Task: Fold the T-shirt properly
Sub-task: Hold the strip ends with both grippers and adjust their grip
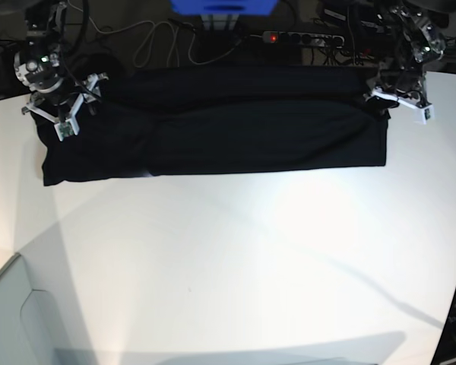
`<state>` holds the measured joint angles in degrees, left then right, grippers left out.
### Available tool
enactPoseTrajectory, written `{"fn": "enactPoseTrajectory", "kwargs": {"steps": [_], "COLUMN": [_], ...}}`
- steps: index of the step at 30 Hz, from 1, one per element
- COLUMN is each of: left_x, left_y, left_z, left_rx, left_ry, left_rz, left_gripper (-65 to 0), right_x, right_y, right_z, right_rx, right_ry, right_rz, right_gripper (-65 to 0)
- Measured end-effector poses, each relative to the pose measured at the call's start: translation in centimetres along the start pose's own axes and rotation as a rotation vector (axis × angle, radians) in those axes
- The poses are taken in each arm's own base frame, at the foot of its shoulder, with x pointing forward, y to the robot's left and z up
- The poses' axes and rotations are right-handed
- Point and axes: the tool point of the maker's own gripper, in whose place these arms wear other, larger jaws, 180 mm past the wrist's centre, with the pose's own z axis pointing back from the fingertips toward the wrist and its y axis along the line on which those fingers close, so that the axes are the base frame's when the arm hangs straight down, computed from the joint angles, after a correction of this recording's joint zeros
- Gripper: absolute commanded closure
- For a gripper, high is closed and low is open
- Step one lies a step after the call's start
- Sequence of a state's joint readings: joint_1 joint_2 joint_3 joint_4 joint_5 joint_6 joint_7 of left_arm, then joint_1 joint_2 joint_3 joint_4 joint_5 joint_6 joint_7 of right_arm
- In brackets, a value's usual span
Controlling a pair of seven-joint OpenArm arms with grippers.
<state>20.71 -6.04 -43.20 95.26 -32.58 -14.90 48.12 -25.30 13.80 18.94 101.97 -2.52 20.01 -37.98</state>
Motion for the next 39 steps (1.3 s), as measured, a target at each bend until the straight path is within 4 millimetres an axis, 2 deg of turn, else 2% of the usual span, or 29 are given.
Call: {"fn": "enactPoseTrajectory", "kwargs": {"steps": [3, 8, 9, 12, 14, 18, 21, 23, 29, 32, 35, 39], "left_x": [0.8, 4.5, 5.1, 5.8, 5.6, 3.6, 2.3, 1.7, 1.3, 1.4, 2.9, 6.8], "left_y": [-1.4, -6.2, -6.6, -4.8, -3.3, -0.2, 2.0, 2.6, 2.8, 2.4, 1.1, -1.2], "left_z": [1.6, 5.7, 6.2, 6.2, 5.1, 2.1, 0.7, 0.2, -0.3, 0.3, 2.4, 5.2], "left_rx": [-0.066, -0.2, -0.208, -0.155, -0.136, -0.11, -0.083, -0.073, -0.083, -0.083, -0.087, -0.112], "left_ry": [-0.04, -0.177, -0.199, -0.22, -0.212, -0.124, -0.073, -0.051, -0.048, -0.035, -0.061, -0.198], "left_rz": [0.014, -0.066, -0.079, -0.049, 0.005, 0.106, 0.161, 0.186, 0.216, 0.185, 0.087, 0.007], "left_gripper": [-29.2, -29.2, -29.3, -29.4, -29.4, -29.4, -29.3, -29.3, -29.2, -29.2, -29.2, -29.4], "right_x": [0.0, 0.0, 0.0, 0.0, 0.0, -0.1, -0.1, -0.1, -0.2, -0.2, -0.2, -0.2], "right_y": [0.0, 0.0, 0.0, 0.0, 0.0, 0.0, 0.0, 0.0, 0.0, 0.1, 0.1, 0.0], "right_z": [0.0, 0.0, 0.0, 0.0, 0.0, 0.0, 0.0, 0.0, 0.0, 0.0, 0.0, 0.0], "right_rx": [0.0, 0.0, 0.0, 0.0, 0.0, 0.001, 0.001, 0.001, 0.001, 0.001, 0.001, 0.001], "right_ry": [0.0, 0.0, 0.0, 0.0, 0.0, 0.002, 0.003, 0.003, 0.006, 0.006, 0.006, 0.008], "right_rz": [0.0, 0.0, 0.0, 0.0, 0.0, 0.0, 0.0, 0.0, 0.0, 0.0, 0.0, 0.0], "right_gripper": [-44.0, -44.0, -44.0, -44.0, -44.0, -44.0, -44.0, -44.0, -44.0, -44.0, -44.0, -44.0]}}
